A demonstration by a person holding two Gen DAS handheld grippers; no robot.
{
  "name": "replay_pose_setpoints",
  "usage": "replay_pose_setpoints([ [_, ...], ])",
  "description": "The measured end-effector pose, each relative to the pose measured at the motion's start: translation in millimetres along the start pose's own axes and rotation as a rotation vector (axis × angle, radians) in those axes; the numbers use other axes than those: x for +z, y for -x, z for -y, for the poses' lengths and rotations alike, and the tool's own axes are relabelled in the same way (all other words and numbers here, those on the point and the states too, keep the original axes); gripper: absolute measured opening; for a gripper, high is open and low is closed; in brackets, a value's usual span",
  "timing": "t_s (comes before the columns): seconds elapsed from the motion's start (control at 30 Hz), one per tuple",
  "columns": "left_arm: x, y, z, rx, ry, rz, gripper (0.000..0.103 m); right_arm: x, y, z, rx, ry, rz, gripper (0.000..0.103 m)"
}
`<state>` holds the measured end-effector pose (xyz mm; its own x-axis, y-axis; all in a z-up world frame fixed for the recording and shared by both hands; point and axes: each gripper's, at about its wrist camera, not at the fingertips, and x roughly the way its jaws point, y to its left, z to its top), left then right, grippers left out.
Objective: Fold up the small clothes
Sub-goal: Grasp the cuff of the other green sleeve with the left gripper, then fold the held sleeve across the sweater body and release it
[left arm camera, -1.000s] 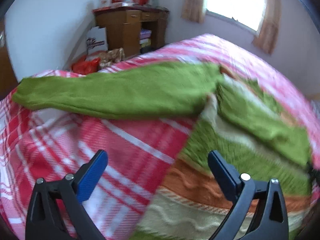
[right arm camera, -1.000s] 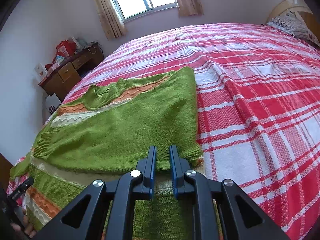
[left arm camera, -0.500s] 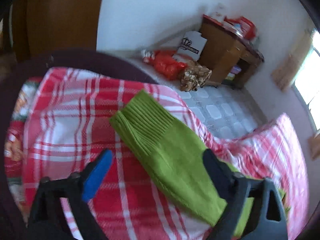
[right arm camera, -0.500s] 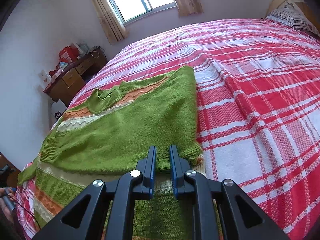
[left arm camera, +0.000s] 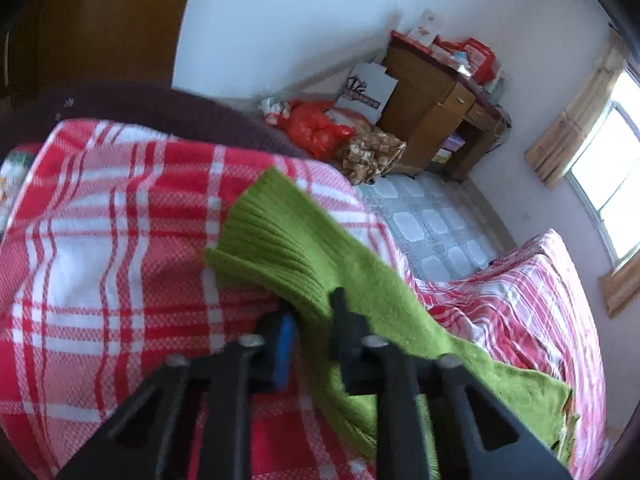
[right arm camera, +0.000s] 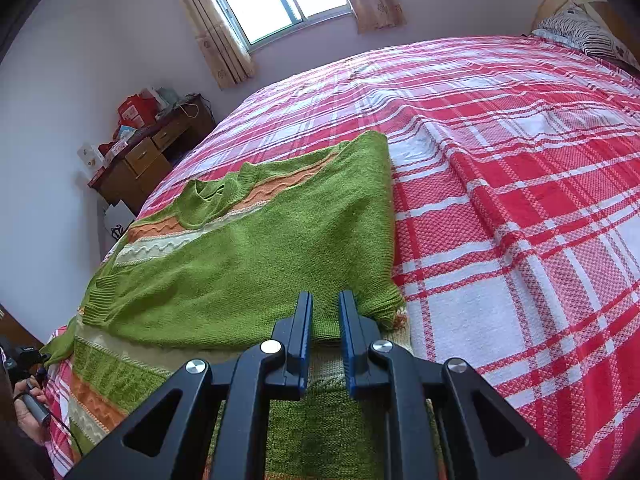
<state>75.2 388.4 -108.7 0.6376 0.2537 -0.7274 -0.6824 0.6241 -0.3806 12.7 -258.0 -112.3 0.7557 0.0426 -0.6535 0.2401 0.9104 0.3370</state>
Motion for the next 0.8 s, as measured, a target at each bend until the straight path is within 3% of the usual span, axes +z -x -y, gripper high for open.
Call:
replay_pose_setpoints([
  [0.13, -2, 15, 32, -0.016, -0.102, 0.036, 0.009, 0, 0, 0, 0.005, -0.004, 0.001, 0.014],
  [0.33, -41, 78, 139, -0.169, -0.401, 0.146, 0.009, -1, 0, 0, 0.007, -0.007, 0.004, 0.014],
  [0.47, -116, 121, 230, -0.366, -0.642, 0.14, 0.009, -1, 0, 1, 0.01, -0.009, 0.005, 0.014],
  [0.57, -177, 137, 272, -0.462, -0.765, 0.092, 0.009, -1, 0, 2, 0.018, -0.017, 0.006, 0.014],
  [0.67, -230, 144, 294, -0.496, -0.871, 0.068, 0.009, 0, 0, 5, 0.026, -0.024, 0.007, 0.014],
  [0.8, -283, 128, 309, -0.493, -0.963, -0.033, 0.009, 0, 0, 5, 0.026, -0.024, 0.008, 0.014],
])
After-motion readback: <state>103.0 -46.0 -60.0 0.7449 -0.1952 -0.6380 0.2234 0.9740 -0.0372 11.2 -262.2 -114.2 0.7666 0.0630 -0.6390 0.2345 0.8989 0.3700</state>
